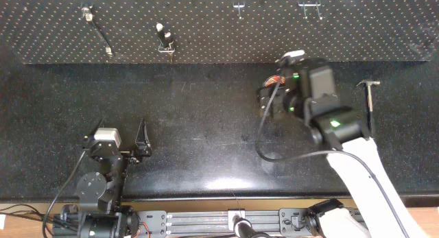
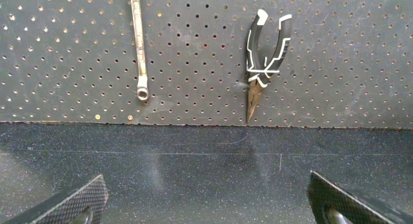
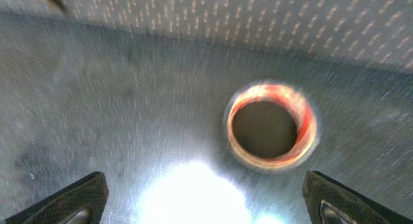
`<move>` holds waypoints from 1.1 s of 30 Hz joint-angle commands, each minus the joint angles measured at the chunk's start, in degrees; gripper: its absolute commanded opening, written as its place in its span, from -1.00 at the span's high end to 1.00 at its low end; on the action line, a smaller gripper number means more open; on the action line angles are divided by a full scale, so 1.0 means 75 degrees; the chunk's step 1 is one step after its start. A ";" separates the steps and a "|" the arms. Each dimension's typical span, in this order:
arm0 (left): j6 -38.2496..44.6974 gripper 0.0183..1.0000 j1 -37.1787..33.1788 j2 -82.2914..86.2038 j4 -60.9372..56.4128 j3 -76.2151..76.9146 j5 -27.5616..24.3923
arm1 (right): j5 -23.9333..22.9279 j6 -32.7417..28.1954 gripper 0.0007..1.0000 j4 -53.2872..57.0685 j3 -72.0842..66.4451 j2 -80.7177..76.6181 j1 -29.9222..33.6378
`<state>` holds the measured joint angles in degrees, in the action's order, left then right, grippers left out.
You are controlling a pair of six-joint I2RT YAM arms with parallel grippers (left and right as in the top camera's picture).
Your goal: Place Tools Onto Pegboard
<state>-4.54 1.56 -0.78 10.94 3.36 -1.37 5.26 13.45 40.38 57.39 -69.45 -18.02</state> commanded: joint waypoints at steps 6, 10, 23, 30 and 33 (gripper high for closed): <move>0.0070 -0.99 -0.0061 0.0070 -0.0006 -0.0032 -0.0085 | -0.0653 0.1008 -0.96 0.0026 0.0111 -0.1673 -0.0309; 0.0070 -0.99 -0.0061 0.0070 -0.0006 -0.0032 -0.0085 | -0.0819 0.1282 -0.96 -0.0102 0.0265 -0.2288 -0.0309; 0.0070 -0.99 -0.0061 0.0070 -0.0006 -0.0035 -0.0085 | -0.0982 0.1195 -0.97 -0.0280 0.0804 -0.3334 -0.0338; 0.0070 -0.99 -0.0061 0.0070 -0.0006 -0.0032 -0.0085 | -0.0997 0.1189 -0.96 -0.0274 0.0804 -0.3719 -0.0338; 0.0070 -0.99 -0.0061 0.0070 -0.0006 -0.0035 -0.0085 | -0.0997 0.1192 -0.81 -0.0280 0.0804 -0.3818 -0.0338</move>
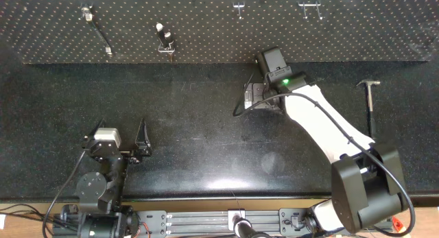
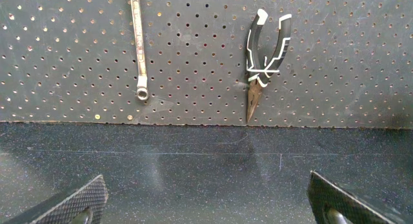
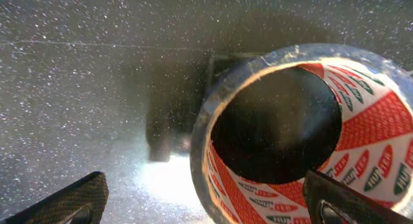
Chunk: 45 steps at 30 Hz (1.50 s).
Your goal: Place Tools Onto Pegboard
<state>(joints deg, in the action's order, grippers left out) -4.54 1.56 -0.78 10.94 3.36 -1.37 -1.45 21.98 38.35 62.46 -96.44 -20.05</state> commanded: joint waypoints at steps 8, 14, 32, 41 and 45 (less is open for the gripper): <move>0.0070 -0.99 -0.0061 0.0070 -0.0006 -0.0032 -0.0085 | -0.0134 -0.0017 0.14 -0.0009 0.0128 -0.0236 -0.0067; 0.0070 -0.99 -0.0061 0.0070 -0.0006 -0.0032 -0.0085 | -0.0134 -0.0029 0.53 -0.0009 0.0128 -0.0236 -0.0067; 0.0070 -0.99 -0.0061 0.0070 -0.0006 -0.0032 -0.0085 | -0.0251 -0.0029 0.84 -0.0181 0.0128 0.0344 -0.0067; 0.0070 -0.99 -0.0061 0.0070 -0.0006 -0.0035 -0.0085 | -0.0271 -0.0023 0.85 0.0020 0.0125 0.2165 -0.0070; 0.0070 -0.99 -0.0061 0.0070 -0.0006 -0.0032 -0.0085 | -0.0356 -0.0032 0.85 -0.0117 0.0125 0.3427 -0.0239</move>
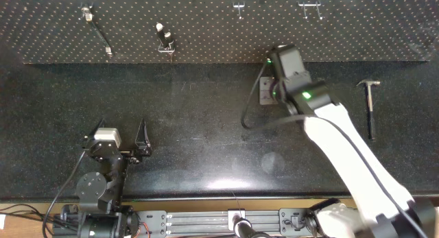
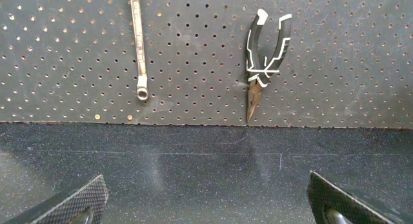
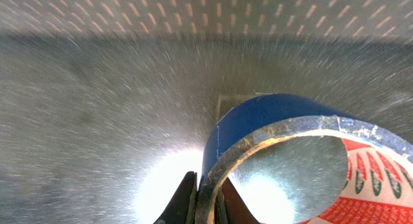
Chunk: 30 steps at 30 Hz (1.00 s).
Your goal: Place Tools Onto Pegboard
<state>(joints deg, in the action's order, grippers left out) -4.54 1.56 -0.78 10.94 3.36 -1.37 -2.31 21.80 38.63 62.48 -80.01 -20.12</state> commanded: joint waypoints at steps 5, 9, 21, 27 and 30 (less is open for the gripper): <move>0.0070 -0.99 -0.0061 0.0070 -0.0006 -0.0032 -0.0085 | -0.0484 -0.1402 0.85 -0.1338 0.0122 0.1958 -0.1250; 0.0070 -0.99 -0.0061 0.0070 -0.0006 -0.0035 -0.0085 | -0.1536 -0.1964 0.85 -0.2739 0.0122 0.1743 -0.2081; 0.0070 -0.99 -0.0061 0.0070 -0.0006 -0.0035 -0.0085 | -0.2637 -0.3121 0.85 -0.5374 0.0122 0.0038 -0.2244; 0.0070 -0.99 -0.0061 0.0070 -0.0006 -0.0032 -0.0085 | -0.2760 -0.3121 0.85 -0.6146 0.0122 -0.0758 -0.2244; 0.0070 -0.99 -0.0061 0.0070 -0.0006 -0.0035 -0.0085 | -0.2929 -0.3121 0.85 -0.6382 0.0122 -0.1078 -0.2241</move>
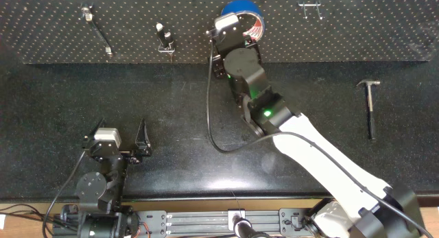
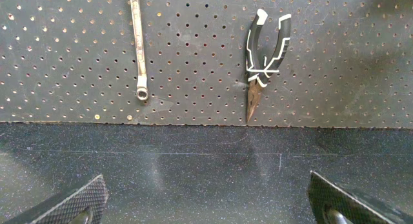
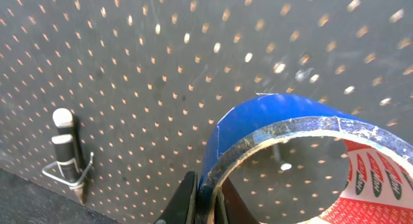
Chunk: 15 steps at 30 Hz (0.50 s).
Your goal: Place Tools Onto Pegboard
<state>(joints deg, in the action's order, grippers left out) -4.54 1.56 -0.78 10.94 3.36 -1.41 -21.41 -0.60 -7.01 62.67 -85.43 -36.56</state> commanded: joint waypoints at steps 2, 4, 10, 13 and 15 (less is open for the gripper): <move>0.0070 -0.99 -0.0061 0.0070 -0.0006 -0.0032 -0.0079 | -0.0466 -0.0137 0.85 -0.0452 0.0096 -0.0565 -0.0050; 0.0070 -0.99 -0.0061 0.0070 -0.0006 -0.0035 -0.0079 | -0.0469 -0.0137 0.85 -0.0519 0.0096 -0.0723 -0.0038; 0.0070 -1.00 -0.0061 0.0070 -0.0006 -0.0035 -0.0079 | -0.0487 -0.0134 0.85 -0.0571 0.0096 -0.1087 0.0035; 0.0070 -0.99 -0.0061 0.0070 -0.0006 -0.0032 -0.0079 | -0.0484 -0.0134 0.84 -0.0574 0.0096 -0.1096 0.0035; 0.0070 -0.99 -0.0061 0.0070 -0.0006 -0.0032 -0.0079 | -0.0484 -0.0134 0.84 -0.0574 0.0096 -0.1096 0.0035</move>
<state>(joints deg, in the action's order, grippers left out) -4.54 1.56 -0.78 10.94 3.36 -1.41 -24.16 -1.17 -11.20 62.67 -92.86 -36.38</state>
